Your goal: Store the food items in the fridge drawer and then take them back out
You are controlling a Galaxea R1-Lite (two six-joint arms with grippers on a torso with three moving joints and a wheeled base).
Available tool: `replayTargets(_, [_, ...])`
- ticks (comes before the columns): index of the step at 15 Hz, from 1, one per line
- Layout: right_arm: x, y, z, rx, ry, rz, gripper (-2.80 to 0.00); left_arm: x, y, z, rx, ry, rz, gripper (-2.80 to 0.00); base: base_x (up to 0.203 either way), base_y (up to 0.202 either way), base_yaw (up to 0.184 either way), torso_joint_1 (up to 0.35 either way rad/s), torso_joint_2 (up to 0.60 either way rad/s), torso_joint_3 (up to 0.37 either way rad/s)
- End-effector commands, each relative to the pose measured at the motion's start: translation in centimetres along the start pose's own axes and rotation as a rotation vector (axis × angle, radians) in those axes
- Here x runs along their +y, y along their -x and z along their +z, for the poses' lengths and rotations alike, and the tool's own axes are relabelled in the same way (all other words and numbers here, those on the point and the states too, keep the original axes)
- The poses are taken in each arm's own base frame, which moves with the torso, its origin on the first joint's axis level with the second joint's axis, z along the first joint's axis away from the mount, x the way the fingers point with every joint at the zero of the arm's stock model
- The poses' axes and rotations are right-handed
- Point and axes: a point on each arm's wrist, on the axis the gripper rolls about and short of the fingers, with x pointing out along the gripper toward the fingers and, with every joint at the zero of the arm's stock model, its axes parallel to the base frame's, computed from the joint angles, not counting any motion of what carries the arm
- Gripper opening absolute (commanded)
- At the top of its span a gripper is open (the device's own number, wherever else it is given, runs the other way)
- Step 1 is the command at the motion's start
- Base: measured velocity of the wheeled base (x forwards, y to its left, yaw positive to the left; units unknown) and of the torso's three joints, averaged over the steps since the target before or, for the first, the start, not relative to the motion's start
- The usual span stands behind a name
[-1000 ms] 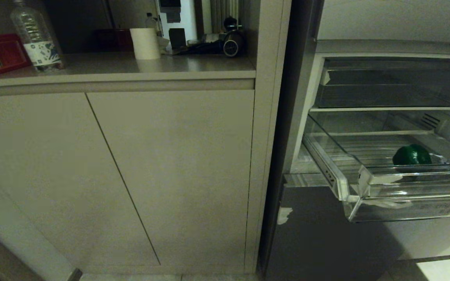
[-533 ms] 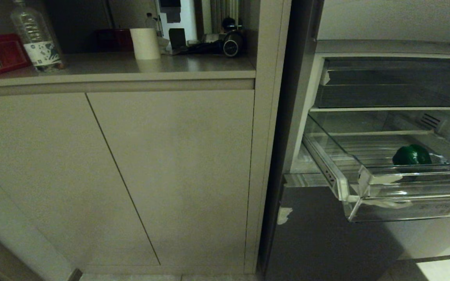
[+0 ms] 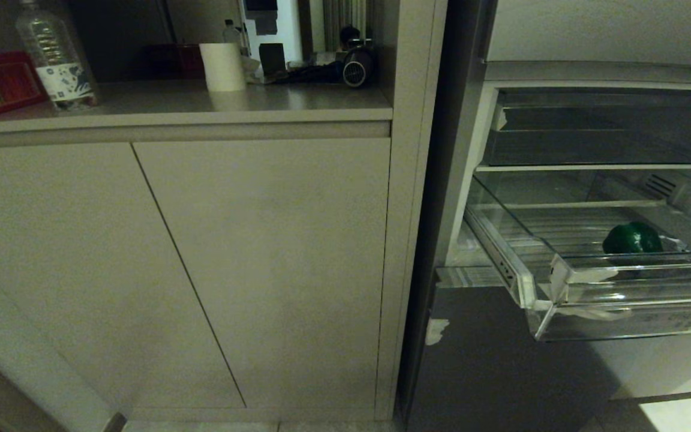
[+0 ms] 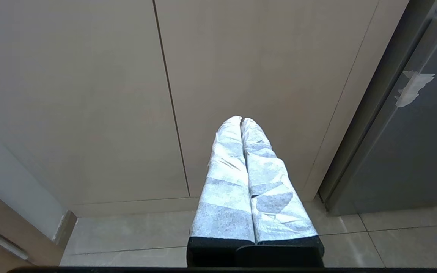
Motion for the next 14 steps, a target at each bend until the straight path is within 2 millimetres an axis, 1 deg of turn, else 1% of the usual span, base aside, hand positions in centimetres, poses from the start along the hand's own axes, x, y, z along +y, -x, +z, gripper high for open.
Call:
replayTargets(1, [0.7,6.3,1.0,-0.045,0.021,-0.007,-2.8,0.0,0.0,0.0,0.001,0.0,0.0,-2.8,0.0,0.0,0.0,0.0,0.0,0.0])
replayTargets(3, [1.5,10.4,0.0,-0.044,0.045,0.002,-2.8,0.0,0.0,0.0,0.001,0.0,0.0,-2.8,0.0,0.0,0.0,0.0,0.0,0.0])
replayTargets(5, [2.3,14.2,-1.4,-0.046,0.083,0.059,-2.8,0.0,0.0,0.0,0.001,0.0,0.0,-2.8,0.0,0.0,0.0,0.0,0.0,0.0])
replayTargets(6, [2.9,15.9,-2.3,-0.048,0.108,0.099,-2.8,0.0,0.0,0.0,0.001,0.0,0.0,-2.8,0.0,0.0,0.0,0.0,0.0,0.0])
replayTargets(7, [3.6,17.2,-3.2,-0.044,0.13,0.141,-2.8,0.0,0.0,0.0,0.001,0.0,0.0,-2.8,0.0,0.0,0.0,0.0,0.0,0.0])
replayTargets(11, [8.3,20.3,-6.5,-0.01,0.215,0.43,-2.8,0.0,0.0,0.0,0.001,0.0,0.0,-2.8,0.0,0.0,0.0,0.0,0.0,0.0])
replayTargets(14, [10.8,22.0,-8.9,0.045,0.27,0.639,-2.8,0.0,0.0,0.0,0.001,0.0,0.0,-2.8,0.0,0.0,0.0,0.0,0.0,0.0])
